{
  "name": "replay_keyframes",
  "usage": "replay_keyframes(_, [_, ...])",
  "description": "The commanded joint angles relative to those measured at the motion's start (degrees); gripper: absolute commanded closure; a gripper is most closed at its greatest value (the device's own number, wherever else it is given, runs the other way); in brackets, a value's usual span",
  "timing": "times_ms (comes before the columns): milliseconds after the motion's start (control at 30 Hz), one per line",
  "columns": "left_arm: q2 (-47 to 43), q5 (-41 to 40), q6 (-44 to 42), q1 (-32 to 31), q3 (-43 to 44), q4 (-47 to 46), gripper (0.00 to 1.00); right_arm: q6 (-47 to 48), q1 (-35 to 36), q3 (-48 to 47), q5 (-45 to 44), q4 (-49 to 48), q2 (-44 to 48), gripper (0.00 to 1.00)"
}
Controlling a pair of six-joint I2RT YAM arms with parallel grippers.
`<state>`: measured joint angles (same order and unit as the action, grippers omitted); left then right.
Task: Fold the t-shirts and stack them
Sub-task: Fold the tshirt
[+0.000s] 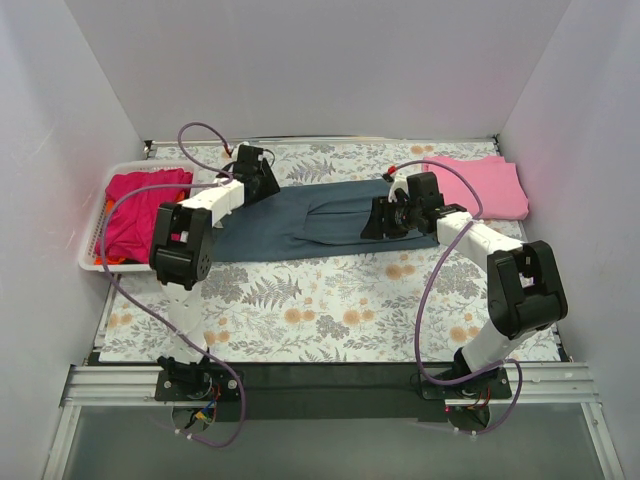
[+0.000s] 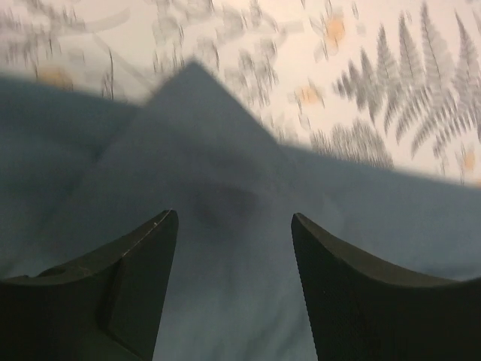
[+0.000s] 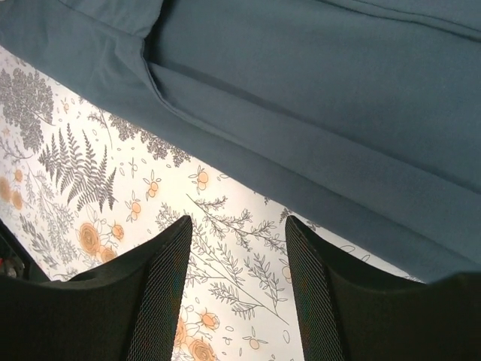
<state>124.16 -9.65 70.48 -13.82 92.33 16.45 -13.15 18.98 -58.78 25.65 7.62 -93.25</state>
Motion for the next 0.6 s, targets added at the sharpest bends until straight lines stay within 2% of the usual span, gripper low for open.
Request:
replay_keyframes(0, [-14.5, 0.1, 0.2, -4.4, -7.2, 0.3, 0.42, 2.0, 0.4, -1.8, 0.6, 1.4, 0.4, 0.5])
replay_keyframes(133, [-22.3, 0.3, 1.3, -10.9, -16.3, 1.8, 0.44, 1.4, 0.3, -1.4, -3.8, 2.4, 0.3, 0.52])
replay_keyframes(267, [-25.6, 5.3, 6.3, -16.7, -21.2, 3.2, 0.44, -2.0, -2.2, 0.0, -10.5, 3.2, 0.5, 0.54])
replay_keyframes(433, [-21.2, 7.2, 7.2, -22.1, -20.6, 3.0, 0.41, -4.8, -7.3, 1.8, -12.7, 3.3, 1.8, 0.52])
replay_keyframes(567, [-17.2, 7.3, 6.4, -23.5, -18.1, 2.9, 0.41, -6.1, -11.4, 3.0, -12.6, 3.3, 2.8, 0.48])
